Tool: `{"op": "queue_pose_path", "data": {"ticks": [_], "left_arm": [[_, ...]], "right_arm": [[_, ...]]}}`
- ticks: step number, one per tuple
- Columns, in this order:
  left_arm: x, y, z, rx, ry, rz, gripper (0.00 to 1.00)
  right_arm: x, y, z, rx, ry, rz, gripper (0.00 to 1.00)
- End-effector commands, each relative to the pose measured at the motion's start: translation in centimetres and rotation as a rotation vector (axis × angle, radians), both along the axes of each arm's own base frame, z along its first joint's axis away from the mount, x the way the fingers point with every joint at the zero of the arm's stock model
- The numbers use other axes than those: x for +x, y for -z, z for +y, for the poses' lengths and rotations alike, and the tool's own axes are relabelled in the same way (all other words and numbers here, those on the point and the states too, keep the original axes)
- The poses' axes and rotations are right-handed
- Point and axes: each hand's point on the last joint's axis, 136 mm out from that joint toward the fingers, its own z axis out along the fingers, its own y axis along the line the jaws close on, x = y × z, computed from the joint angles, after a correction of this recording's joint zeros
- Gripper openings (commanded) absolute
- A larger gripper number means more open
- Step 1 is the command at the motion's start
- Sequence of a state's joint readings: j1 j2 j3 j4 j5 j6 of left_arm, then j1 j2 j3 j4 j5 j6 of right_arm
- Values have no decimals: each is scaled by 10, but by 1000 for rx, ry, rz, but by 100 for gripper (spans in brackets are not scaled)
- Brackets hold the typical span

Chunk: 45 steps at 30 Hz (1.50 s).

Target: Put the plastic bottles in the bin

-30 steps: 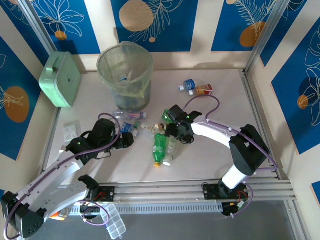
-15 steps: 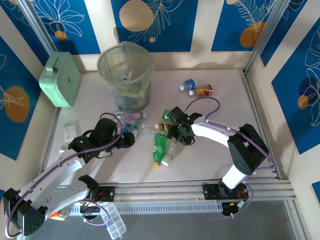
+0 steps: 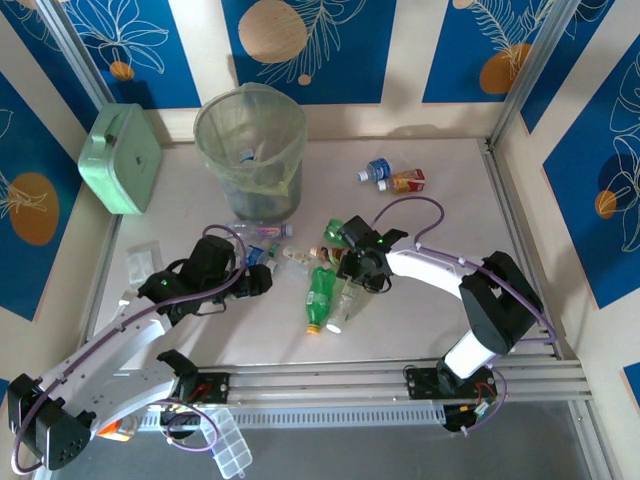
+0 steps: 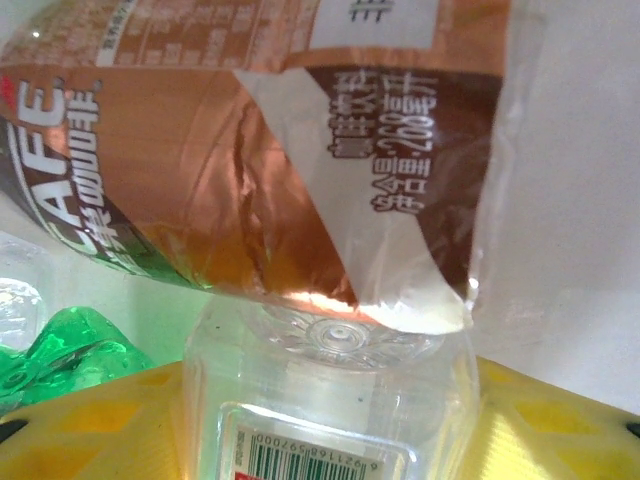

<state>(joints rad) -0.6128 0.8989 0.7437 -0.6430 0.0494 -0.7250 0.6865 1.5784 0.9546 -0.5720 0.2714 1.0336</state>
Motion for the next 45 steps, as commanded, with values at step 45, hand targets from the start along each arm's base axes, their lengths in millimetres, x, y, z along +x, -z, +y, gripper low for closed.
{"op": "queue_pose_path", "data": {"ticks": [45], "left_arm": [[-7, -96, -189, -465, 622, -179, 89]], "right_arm": [[-28, -214, 39, 369, -156, -378, 55]]}}
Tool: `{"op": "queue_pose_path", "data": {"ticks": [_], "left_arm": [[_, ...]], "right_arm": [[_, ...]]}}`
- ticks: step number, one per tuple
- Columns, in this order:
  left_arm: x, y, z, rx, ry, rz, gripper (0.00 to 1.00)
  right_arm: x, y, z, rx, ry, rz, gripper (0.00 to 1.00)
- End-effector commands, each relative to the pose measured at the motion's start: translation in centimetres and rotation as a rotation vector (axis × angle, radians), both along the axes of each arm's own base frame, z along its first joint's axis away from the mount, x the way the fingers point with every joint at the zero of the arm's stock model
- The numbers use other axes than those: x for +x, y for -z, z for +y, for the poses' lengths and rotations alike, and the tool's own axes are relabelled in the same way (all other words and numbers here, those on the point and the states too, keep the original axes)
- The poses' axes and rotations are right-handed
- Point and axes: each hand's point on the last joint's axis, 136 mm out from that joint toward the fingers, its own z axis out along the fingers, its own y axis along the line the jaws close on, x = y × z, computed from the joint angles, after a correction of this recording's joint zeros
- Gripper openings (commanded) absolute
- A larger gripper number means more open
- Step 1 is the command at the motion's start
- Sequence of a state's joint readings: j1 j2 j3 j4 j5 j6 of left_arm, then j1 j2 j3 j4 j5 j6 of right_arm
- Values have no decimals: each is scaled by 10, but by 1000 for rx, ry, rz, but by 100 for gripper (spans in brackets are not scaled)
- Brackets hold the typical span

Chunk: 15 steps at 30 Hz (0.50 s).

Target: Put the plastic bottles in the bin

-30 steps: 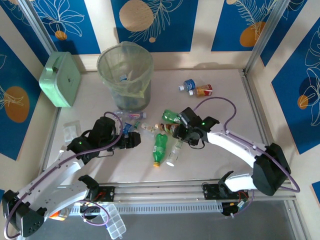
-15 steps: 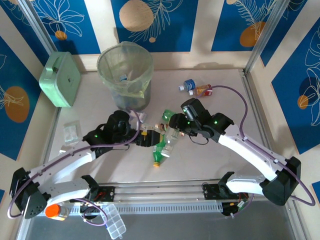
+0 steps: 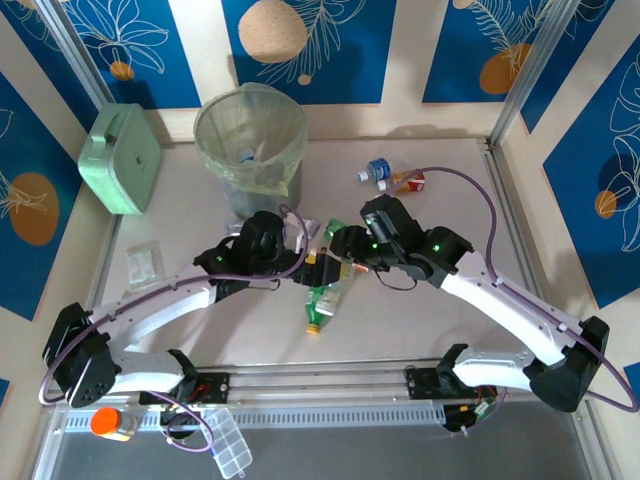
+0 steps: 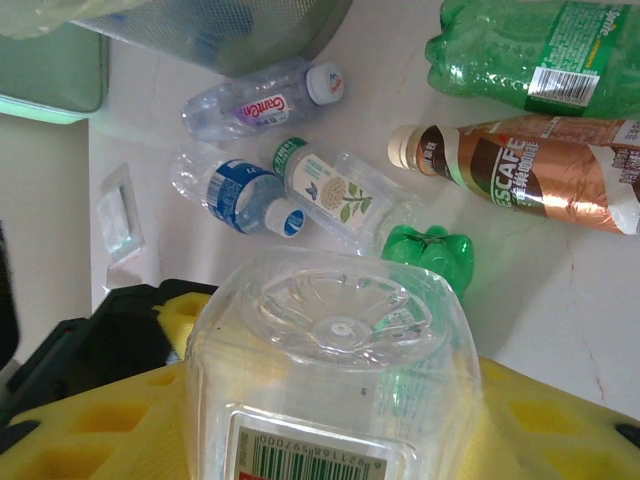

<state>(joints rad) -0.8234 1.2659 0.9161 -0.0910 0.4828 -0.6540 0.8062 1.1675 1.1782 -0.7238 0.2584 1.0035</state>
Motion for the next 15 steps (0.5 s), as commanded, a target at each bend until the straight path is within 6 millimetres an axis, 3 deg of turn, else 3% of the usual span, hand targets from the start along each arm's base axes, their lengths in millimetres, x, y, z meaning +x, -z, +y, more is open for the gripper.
{"op": "queue_pose_path", "data": {"ticks": [1, 11, 15], "left_arm": [[0, -23, -13, -56, 38, -41, 85], [-2, -35, -19, -99, 57, -49, 57], [-3, -38, -19, -112, 59, -51, 51]], "right_arm": [[-4, -19, 4, 44, -12, -21, 55], [-5, -16, 0, 28, 3, -31, 56], [-4, -18, -1, 27, 7, -41, 58]]}}
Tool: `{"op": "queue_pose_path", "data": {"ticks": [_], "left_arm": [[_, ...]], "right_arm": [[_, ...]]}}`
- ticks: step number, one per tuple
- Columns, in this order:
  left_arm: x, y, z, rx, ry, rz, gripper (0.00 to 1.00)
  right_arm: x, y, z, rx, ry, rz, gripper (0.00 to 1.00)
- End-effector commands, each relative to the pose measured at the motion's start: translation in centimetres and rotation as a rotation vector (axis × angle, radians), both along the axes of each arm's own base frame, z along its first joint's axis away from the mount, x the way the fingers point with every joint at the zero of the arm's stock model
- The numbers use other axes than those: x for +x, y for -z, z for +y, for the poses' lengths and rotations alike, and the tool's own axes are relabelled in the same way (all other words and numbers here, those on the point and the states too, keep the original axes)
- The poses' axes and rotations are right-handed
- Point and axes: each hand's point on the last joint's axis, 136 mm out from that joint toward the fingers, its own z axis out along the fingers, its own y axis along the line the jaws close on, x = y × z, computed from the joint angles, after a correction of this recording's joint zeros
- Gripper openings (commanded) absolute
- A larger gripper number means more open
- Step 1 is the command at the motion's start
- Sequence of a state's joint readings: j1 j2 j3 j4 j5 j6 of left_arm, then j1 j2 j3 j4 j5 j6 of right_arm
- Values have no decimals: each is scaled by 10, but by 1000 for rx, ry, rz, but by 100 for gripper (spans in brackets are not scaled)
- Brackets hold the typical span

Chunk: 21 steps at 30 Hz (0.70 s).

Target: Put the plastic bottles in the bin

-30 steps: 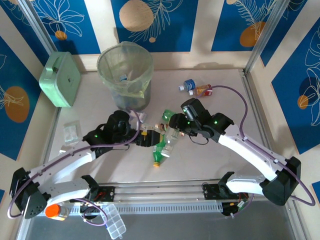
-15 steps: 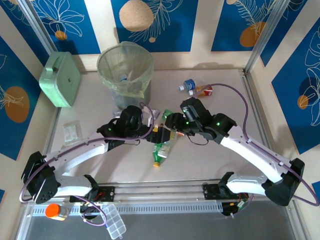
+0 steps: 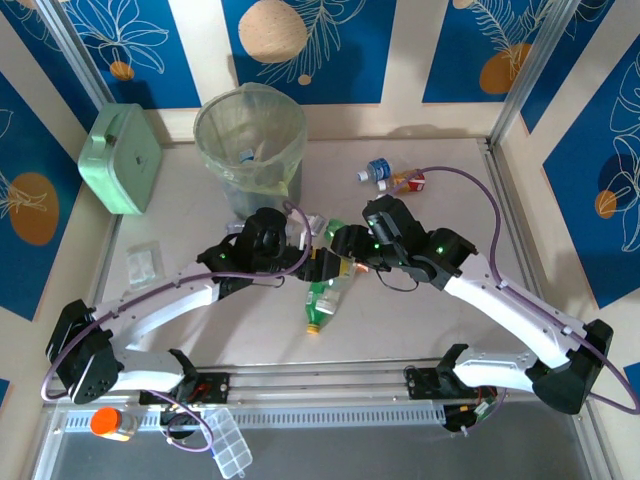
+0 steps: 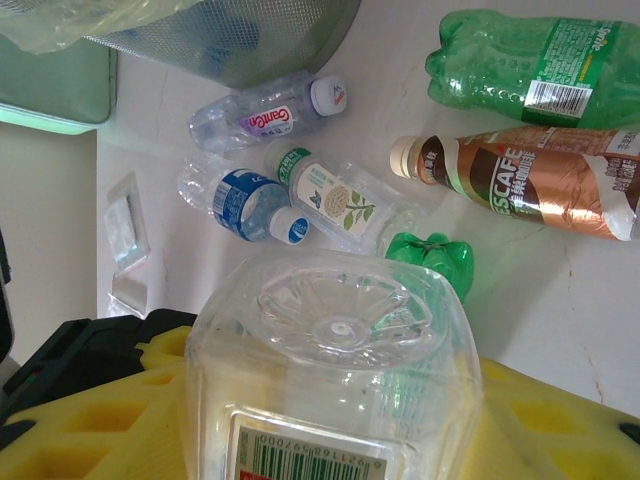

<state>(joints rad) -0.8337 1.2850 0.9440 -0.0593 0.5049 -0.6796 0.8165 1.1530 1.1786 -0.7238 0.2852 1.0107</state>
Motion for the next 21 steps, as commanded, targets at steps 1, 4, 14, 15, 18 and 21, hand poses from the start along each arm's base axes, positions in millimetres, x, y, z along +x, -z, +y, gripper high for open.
{"op": "queue_pose_path", "data": {"ticks": [1, 4, 14, 15, 18, 21], "left_arm": [[-3, -26, -9, -74, 39, -53, 50], [-3, -29, -7, -78, 33, -59, 50], [11, -38, 11, -5, -32, -121, 50], [17, -41, 15, 2, -47, -120, 50], [40, -56, 30, 0, -105, -118, 47], [72, -80, 52, 2, -195, -130, 46]], "right_arm": [[-3, -14, 0, 25, -6, -24, 60], [-2, -17, -2, 25, -3, -40, 69], [-2, -46, -30, 44, 27, -146, 83], [-4, -50, -34, 52, 28, -164, 83], [-10, -57, -39, 81, 6, -211, 82], [-14, -52, -46, 87, 5, -222, 82]]}}
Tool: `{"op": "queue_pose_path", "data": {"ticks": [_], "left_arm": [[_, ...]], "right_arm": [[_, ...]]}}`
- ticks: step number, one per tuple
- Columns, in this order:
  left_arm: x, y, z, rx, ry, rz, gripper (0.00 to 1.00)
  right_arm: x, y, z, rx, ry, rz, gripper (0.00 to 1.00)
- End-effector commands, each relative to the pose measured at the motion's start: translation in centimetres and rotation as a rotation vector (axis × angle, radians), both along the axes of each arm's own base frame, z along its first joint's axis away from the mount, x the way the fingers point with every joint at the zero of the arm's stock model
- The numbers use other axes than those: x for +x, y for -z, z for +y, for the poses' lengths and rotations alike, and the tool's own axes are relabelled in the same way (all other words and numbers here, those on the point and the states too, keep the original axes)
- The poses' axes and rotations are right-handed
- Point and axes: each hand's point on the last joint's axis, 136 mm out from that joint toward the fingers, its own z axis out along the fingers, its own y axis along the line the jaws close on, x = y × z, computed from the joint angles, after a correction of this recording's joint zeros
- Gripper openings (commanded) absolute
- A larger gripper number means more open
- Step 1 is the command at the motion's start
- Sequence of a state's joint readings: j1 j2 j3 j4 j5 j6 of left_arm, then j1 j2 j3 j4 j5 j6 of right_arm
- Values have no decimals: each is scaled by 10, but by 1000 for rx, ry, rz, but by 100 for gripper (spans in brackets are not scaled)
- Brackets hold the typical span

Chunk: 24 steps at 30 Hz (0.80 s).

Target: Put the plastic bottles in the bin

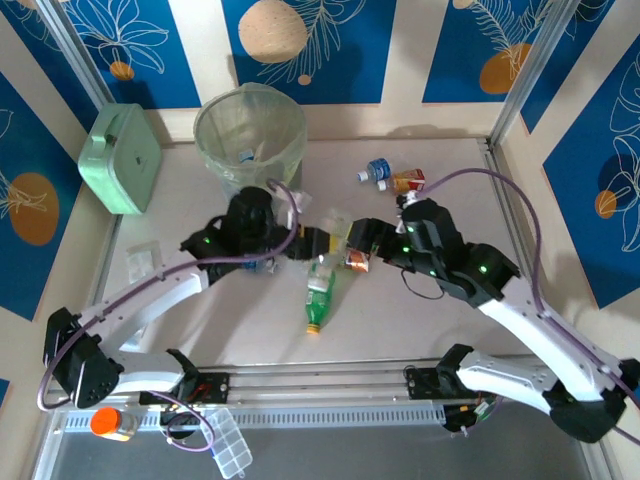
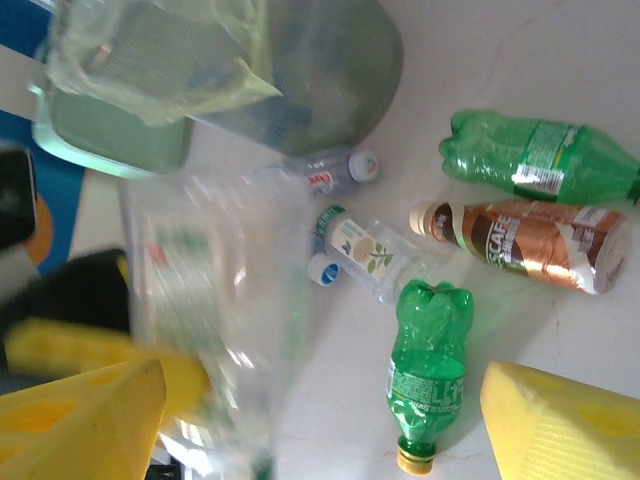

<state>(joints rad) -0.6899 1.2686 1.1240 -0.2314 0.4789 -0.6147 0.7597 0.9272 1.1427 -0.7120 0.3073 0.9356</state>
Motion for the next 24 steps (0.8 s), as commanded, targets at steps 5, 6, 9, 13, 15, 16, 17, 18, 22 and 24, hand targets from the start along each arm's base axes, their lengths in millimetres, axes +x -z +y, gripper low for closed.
{"op": "queue_pose_path", "data": {"ticks": [5, 6, 9, 13, 15, 16, 17, 18, 22, 24], "left_arm": [[79, -75, 46, -9, -209, -68, 44], [91, -82, 50, -9, -242, -66, 44], [126, -97, 62, -31, -333, -40, 40], [172, -105, 87, -41, -506, 1, 37], [193, -110, 101, -52, -595, 14, 37], [205, -110, 109, -47, -650, 18, 37], [215, -108, 118, -38, -699, 26, 38], [226, -107, 127, -39, -746, 44, 38], [266, -98, 144, -138, -816, 137, 37], [282, -94, 152, -179, -844, 164, 36]], "right_arm": [[-4, 17, -14, -31, 1, -5, 82], [-3, 20, -17, -37, 8, 1, 82], [-2, 22, -23, -45, 21, 0, 82], [-1, 23, -33, -55, 38, -13, 82], [0, 25, -37, -60, 45, -8, 82], [0, 27, -38, -60, 46, -2, 82], [0, 28, -38, -56, 45, 2, 82], [0, 30, -38, -50, 42, 10, 82], [-1, 37, -35, -43, 26, 29, 82], [0, 41, -34, -43, 25, 38, 82]]}}
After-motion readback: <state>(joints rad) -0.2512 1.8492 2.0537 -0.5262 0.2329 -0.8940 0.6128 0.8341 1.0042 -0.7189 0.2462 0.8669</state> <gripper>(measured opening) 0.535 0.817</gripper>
